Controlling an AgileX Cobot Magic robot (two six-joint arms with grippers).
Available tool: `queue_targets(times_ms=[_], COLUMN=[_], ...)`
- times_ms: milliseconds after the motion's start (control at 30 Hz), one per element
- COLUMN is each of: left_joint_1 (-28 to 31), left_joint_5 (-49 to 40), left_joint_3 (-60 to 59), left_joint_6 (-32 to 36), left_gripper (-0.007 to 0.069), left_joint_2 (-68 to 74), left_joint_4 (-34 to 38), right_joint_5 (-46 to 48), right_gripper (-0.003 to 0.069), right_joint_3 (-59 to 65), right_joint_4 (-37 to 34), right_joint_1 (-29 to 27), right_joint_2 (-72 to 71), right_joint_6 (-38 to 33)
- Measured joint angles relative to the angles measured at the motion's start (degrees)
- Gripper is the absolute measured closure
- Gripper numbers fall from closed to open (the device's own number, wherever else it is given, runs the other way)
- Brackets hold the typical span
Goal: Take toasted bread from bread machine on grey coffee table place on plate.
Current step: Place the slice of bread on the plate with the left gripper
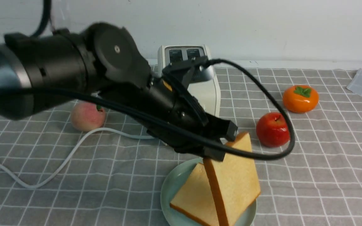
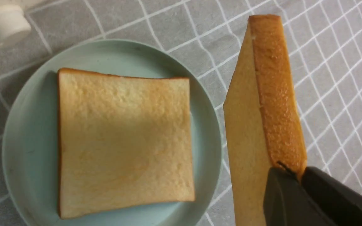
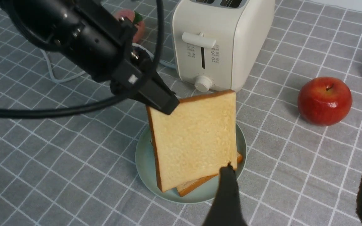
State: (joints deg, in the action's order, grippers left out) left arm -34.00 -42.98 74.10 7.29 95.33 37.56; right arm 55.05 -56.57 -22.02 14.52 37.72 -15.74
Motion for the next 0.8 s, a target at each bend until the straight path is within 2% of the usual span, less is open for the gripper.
queue_targets(times_ms=[233, 367, 433, 467, 633, 667, 700, 767, 800], left_joint_1=[0.00, 0.00, 0.00, 0.00, 0.00, 0.00, 0.00, 0.00, 0.00], left_joint_5=[7.04, 7.69, 7.81, 8.23, 7.29, 6.93, 4.61, 0.04, 0.04], left_joint_3=[-3.76, -3.83, -3.83, -3.83, -1.75, -1.53, 0.42, 3.41, 3.71], left_joint_6=[-1.90, -4.40, -6.59, -7.64, -13.19, -13.56, -16.54, -20.94, -21.41], left_gripper=[0.0582, 0.0497, 0.0396, 0.0314, 0.0031, 0.0015, -0.0022, -0.0034, -0.0034], left_joint_2=[2.56, 2.56, 2.56, 2.56, 2.40, 2.34, 1.75, 0.60, 0.49], left_joint_4=[-0.43, -4.83, -9.14, -12.04, -23.11, -24.27, -29.02, -34.94, -34.94], right_joint_5=[0.20, 0.27, 0.27, 0.33, 0.33, 0.33, 0.26, -0.18, -0.25], right_gripper=[0.0144, 0.0144, 0.0144, 0.0144, 0.0165, 0.0169, 0.0193, 0.0246, 0.0246], right_joint_3=[0.00, 0.00, 0.00, 0.00, 0.00, 0.00, 0.00, 0.00, 0.00], right_joint_4=[0.00, -0.58, -0.91, -0.91, -0.19, -0.18, 0.01, 0.23, 0.23], right_joint_1=[0.00, 0.00, 0.00, 0.00, 0.00, 0.00, 0.00, 0.00, 0.00], right_joint_2=[0.00, 0.00, 0.00, 0.00, 0.00, 0.00, 0.00, 0.00, 0.00], right_joint_6=[0.24, 0.24, 0.24, 0.25, 0.30, 0.30, 0.30, 0.30, 0.30])
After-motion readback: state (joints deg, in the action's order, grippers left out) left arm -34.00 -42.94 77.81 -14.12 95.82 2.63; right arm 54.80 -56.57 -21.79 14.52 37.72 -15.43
